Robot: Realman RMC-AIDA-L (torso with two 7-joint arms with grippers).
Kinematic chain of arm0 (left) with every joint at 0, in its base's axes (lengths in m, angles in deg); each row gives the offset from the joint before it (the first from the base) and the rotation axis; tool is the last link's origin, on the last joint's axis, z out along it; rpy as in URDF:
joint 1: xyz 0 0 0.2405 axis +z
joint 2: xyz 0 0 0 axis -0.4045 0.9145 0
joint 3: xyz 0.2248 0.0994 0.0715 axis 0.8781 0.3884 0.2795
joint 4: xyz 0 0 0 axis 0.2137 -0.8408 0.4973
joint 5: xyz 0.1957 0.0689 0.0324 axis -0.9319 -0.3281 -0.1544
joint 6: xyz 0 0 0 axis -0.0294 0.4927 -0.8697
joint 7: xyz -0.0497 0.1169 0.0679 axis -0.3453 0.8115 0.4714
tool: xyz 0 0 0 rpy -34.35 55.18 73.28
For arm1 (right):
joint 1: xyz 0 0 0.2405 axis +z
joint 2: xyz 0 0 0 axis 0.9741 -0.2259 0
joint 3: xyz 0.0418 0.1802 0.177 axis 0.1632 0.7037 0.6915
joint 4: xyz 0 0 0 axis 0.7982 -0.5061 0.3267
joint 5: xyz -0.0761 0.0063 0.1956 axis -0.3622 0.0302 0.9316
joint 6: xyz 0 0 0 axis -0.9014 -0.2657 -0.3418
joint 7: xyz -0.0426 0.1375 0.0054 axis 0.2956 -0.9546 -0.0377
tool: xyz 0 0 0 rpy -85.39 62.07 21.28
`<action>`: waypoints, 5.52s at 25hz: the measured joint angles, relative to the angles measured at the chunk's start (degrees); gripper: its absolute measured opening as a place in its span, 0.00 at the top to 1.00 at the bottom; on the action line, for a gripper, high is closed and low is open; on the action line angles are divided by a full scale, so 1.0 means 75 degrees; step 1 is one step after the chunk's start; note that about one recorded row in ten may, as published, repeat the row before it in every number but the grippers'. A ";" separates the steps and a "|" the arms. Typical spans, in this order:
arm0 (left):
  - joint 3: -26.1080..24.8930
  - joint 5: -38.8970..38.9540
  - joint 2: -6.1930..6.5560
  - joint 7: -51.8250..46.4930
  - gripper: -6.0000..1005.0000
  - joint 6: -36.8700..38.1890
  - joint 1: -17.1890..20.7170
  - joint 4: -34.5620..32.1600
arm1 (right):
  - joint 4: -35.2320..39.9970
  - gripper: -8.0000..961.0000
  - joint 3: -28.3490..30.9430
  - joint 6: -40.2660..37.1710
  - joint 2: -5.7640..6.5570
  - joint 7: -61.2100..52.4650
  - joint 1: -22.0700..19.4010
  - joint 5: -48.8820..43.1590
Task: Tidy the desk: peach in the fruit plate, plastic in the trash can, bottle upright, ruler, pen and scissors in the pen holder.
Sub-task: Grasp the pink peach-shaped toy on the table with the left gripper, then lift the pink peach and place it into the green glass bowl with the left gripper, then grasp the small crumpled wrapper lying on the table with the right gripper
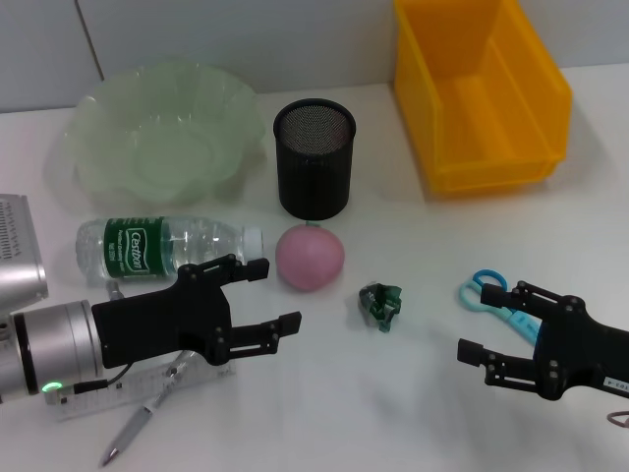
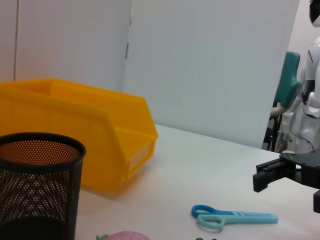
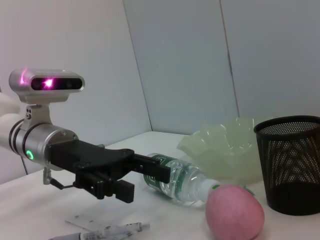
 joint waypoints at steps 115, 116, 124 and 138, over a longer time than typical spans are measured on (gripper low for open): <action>0.1504 0.2182 0.0175 0.0859 0.14 0.0804 0.1374 -0.1196 | 0.6919 0.13 -0.0969 -0.1338 0.0016 -0.9202 0.1590 -0.3781; 0.1518 0.2176 0.0178 0.1045 0.14 0.1139 0.1383 -0.0957 | 0.6976 0.13 -0.1169 -0.1353 0.0016 -0.9401 0.1745 -0.4035; 0.1489 0.2180 0.0171 0.1318 0.14 0.1028 0.1371 -0.0431 | 0.6951 0.13 -0.3318 -0.0752 -0.0007 -1.1034 0.2669 -0.5398; 0.1452 0.2189 0.0164 0.1345 0.15 0.0799 0.1359 -0.0472 | 0.5358 0.15 -0.5177 0.0919 -0.0033 -1.2051 0.3369 -0.5521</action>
